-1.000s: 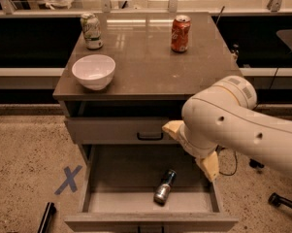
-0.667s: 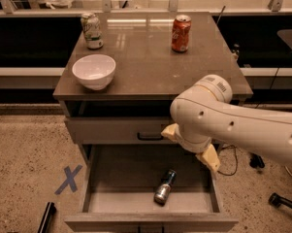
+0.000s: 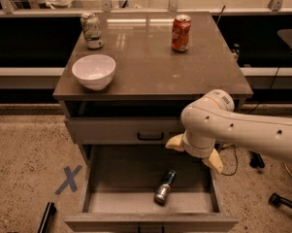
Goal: Pick redbull can from middle drawer and place on counter
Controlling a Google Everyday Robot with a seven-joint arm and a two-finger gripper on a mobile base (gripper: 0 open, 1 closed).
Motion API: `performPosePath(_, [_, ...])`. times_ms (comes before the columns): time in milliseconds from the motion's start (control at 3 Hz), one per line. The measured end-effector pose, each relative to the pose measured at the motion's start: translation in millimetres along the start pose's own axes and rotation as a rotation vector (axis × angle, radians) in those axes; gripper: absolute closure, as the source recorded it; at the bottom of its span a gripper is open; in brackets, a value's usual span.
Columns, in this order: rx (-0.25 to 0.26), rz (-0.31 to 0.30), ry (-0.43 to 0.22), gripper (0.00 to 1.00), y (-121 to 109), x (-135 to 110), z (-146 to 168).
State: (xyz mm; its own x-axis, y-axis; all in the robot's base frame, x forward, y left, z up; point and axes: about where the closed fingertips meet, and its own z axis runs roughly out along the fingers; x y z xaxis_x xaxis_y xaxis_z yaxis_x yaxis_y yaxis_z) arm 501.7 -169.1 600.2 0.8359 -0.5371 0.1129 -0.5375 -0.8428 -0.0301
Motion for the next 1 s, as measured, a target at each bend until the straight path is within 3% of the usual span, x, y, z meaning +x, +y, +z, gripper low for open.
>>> performPosePath(333, [0.000,-0.001,0.001,0.00,0.1,0.1,-0.3])
performPosePath(667, [0.042,-0.053,-0.049,0.00,-2.7,-16.7,22.9])
performPosePath(1000, [0.127,-0.165,-0.121,0.00,-10.0,-61.8,91.1])
